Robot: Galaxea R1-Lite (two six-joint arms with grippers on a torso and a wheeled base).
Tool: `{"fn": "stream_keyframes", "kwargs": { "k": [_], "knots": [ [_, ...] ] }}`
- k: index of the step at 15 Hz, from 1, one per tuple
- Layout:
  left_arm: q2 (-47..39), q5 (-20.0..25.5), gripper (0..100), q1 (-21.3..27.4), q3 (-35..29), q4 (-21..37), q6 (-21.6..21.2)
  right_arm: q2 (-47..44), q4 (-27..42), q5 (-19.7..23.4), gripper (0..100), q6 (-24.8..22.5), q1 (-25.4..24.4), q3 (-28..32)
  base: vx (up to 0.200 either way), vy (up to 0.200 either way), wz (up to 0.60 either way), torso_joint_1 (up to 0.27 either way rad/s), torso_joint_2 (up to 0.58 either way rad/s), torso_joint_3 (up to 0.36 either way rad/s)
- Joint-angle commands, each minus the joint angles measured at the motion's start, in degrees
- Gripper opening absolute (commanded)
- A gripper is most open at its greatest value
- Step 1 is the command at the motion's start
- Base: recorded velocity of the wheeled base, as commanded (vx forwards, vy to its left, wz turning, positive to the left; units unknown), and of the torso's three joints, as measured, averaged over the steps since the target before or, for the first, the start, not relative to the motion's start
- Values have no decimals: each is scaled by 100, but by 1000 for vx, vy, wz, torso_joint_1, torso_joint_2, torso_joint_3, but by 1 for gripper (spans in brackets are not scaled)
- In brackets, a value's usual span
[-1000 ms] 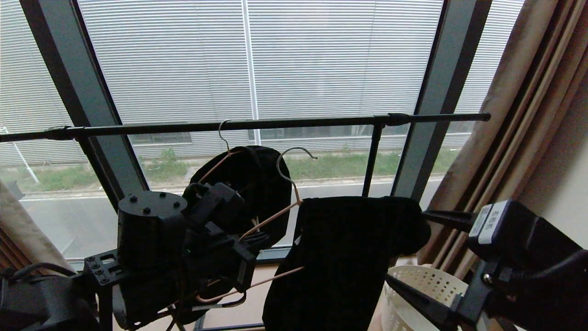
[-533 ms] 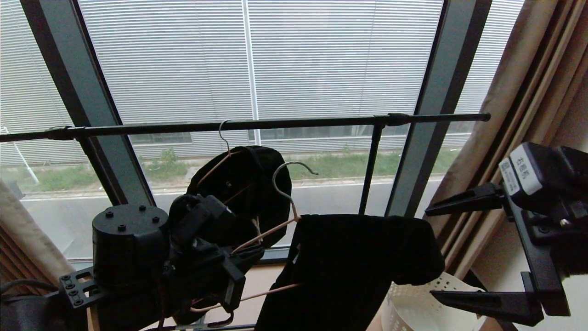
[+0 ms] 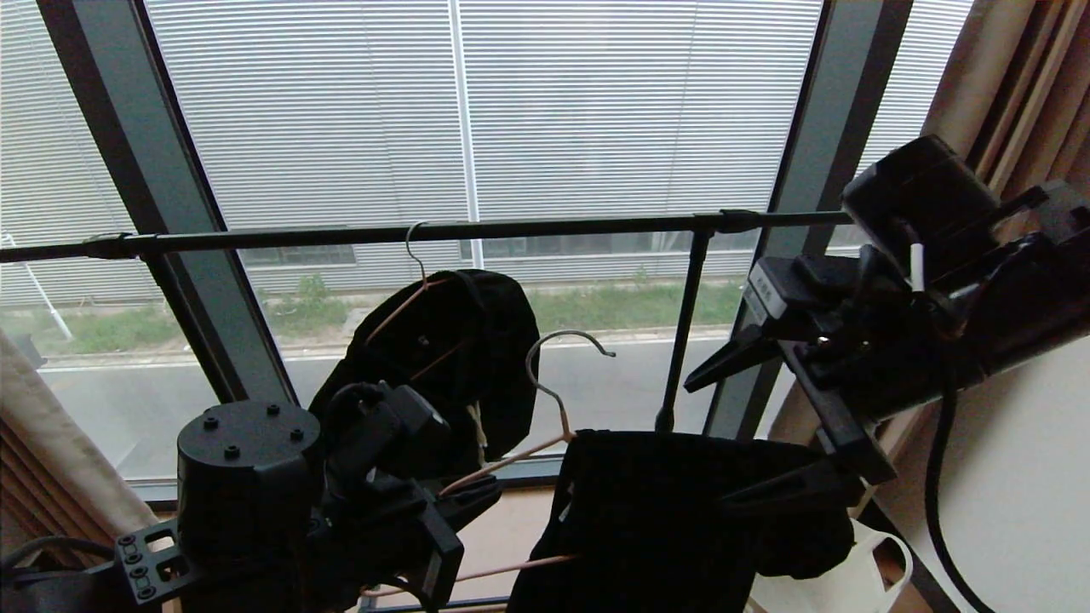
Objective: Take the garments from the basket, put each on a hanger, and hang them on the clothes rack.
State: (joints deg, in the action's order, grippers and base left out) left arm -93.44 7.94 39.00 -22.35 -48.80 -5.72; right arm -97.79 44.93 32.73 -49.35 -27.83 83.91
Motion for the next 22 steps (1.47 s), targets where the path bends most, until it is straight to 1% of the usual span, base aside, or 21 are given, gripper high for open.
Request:
{"fn": "stream_keyframes", "kwargs": {
  "k": [1, 4, 12, 13, 16, 19, 22],
  "knots": [
    [-25, -3, 0, 29, 11, -51, 0, -442, -11, 14, 100, -5, -73, 47, 0, 0, 0, 0, 0, 0],
    [-25, -3, 0, 29, 72, -262, 9, -609, -55, 14, 100, 13, -240, 38, 0, 0, 0, 0, 0, 0],
    [-16, -11, 0, 3, 55, -297, 44, -741, -64, 14, 100, 30, -232, 143, 0, 0, 0, 0, 0, 0],
    [-16, -11, 0, 3, 55, -297, 44, -732, -55, 32, 0, 22, -223, 108, 0, 0, 0, 0, 0, 0],
    [-43, -11, 0, -6, 37, -297, 62, -724, -37, 374, 0, 30, -205, 20, 0, 0, 0, 0, 0, 0],
    [-95, -3, 0, -85, 2, -297, 71, -706, -55, 568, 0, 39, -65, -199, 0, 0, 0, 0, 0, 0],
    [-148, -11, 0, -94, -33, -297, 132, -697, -64, 682, 0, 39, 50, -226, 0, 0, 0, 0, 0, 0]
  ]
}}
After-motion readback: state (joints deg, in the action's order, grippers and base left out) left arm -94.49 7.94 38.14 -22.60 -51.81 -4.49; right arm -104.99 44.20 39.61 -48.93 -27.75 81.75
